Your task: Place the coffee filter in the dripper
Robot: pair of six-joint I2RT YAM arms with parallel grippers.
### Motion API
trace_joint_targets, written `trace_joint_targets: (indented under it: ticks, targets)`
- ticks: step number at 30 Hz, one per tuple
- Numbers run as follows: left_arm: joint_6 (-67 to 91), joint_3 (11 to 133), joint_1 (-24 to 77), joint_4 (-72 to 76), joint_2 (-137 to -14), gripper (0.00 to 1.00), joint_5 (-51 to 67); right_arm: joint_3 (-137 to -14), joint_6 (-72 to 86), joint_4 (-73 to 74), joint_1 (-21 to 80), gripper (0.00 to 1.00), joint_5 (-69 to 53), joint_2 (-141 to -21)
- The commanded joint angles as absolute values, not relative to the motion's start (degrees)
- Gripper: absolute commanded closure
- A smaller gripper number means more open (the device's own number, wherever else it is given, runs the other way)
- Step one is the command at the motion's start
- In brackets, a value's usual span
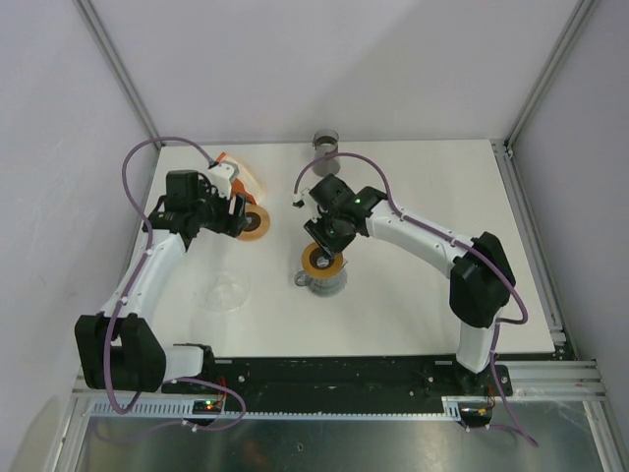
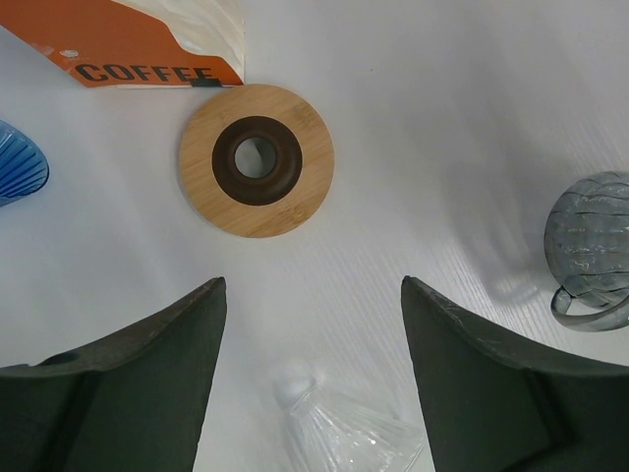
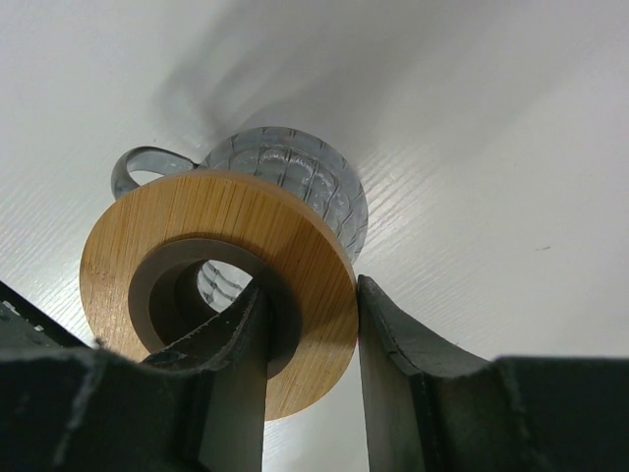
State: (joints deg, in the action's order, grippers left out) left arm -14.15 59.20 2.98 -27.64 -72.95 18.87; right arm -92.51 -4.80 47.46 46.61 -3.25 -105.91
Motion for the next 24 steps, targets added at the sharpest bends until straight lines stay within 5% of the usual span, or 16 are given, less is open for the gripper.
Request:
trace_joint_targets:
  ticks: [1,11,24]
  targets:
    - [-15.34,58.94,2.74,-27.31,-71.28,0.24,19.99,-92.11,-5.94,44.39,46.57,0.83,-2.49,-106.98]
    - [-15.64,58.79,2.79,-27.26,-71.19,0.24,20.05,-92.18,-6.19,44.17,46.61,0.57,-0.86,-108.39]
    - [-15.64,58.88,2.79,-27.33,-71.5,0.24,20.04,-93.11,-6.8,45.74,47.1,0.44,-0.07,-107.73]
